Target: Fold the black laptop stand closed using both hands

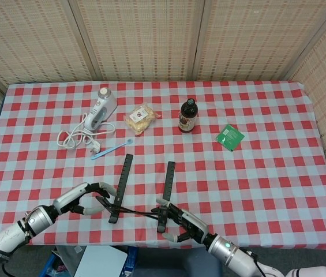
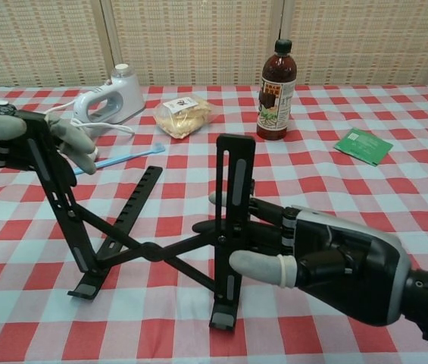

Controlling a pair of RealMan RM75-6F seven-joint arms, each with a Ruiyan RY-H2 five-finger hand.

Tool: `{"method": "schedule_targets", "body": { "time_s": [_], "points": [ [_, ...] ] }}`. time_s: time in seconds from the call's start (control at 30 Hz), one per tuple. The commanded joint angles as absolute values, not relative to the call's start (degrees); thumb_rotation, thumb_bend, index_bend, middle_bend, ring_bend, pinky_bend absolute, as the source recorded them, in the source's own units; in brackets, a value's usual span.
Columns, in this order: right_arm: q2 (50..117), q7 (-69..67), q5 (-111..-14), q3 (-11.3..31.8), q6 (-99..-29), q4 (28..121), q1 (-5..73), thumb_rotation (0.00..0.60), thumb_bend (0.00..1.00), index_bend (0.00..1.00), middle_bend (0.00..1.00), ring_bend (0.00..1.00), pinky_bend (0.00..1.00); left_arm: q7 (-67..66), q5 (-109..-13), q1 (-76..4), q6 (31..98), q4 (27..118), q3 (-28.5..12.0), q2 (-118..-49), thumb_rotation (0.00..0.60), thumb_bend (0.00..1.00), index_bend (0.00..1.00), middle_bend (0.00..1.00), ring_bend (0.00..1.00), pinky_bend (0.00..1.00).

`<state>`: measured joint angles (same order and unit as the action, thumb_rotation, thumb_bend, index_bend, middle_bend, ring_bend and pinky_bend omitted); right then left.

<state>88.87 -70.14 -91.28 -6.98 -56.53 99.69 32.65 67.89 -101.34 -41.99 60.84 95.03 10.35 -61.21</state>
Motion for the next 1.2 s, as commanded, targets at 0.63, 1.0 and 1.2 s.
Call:
{"method": "schedule_targets", "body": {
  "time_s": [0.63,1.0,1.2],
  "points": [
    [79.55,-62.36,-93.71,-2.96,-56.53,107.54,37.42,0.600,0.28,0.04,0.16,0.05,0.04,51.22,-103.89,-42.73,58.71,88.93,10.75,-67.44,0.600,0.18,0.28,0.13,0.10,0.23],
    [78.73,-60.76,-93.89,-2.99,-55.29,109.94,38.77,0.600,0.27,0.04,0.16,0.05,0.04,38.94,-100.46,-41.32,57.52,85.97,9.16,-73.07,0.600,0.20,0.34,0.13,0.10,0.23],
    [78.48,-60.71,-94.77,-3.82,-55.16,110.53,39.08,0.600,0.27,0.04,0.16,0.05,0.04,35.98,-99.11,-40.20,58.24,84.85,8.83,-74.75,0.600,0.20,0.36,0.13,0.10,0.23]
  ]
}}
